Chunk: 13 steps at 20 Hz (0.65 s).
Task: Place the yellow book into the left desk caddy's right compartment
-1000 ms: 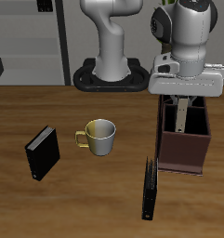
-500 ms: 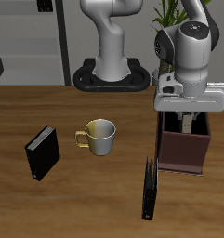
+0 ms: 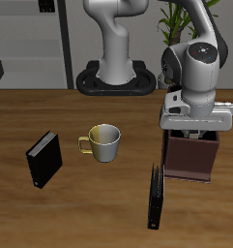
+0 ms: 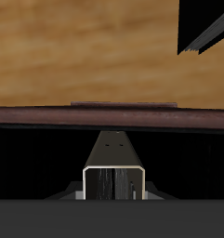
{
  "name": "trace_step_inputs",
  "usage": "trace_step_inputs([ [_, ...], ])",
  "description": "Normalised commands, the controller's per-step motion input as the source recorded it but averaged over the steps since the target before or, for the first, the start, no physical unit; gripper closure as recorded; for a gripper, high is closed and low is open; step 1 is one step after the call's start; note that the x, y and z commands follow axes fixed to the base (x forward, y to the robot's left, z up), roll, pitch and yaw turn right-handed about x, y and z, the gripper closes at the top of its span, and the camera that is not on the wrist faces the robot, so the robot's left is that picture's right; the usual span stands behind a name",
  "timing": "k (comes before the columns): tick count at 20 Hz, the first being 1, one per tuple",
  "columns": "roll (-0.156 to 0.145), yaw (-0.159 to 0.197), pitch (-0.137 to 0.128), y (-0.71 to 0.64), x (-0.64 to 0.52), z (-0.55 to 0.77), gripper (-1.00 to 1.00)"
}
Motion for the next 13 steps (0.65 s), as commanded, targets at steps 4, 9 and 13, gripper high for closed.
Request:
trace_step_inputs([
  [4,-0.009,0.002,0.002,-0.06,0.03,0.02,-1.0],
  [9,0.008,-0.019,0.003,-0.14,-0.05,0.07,-1.0],
  [13,-0.021,-0.002,-0.043,-0.39,-0.1,0.28,-1.0],
])
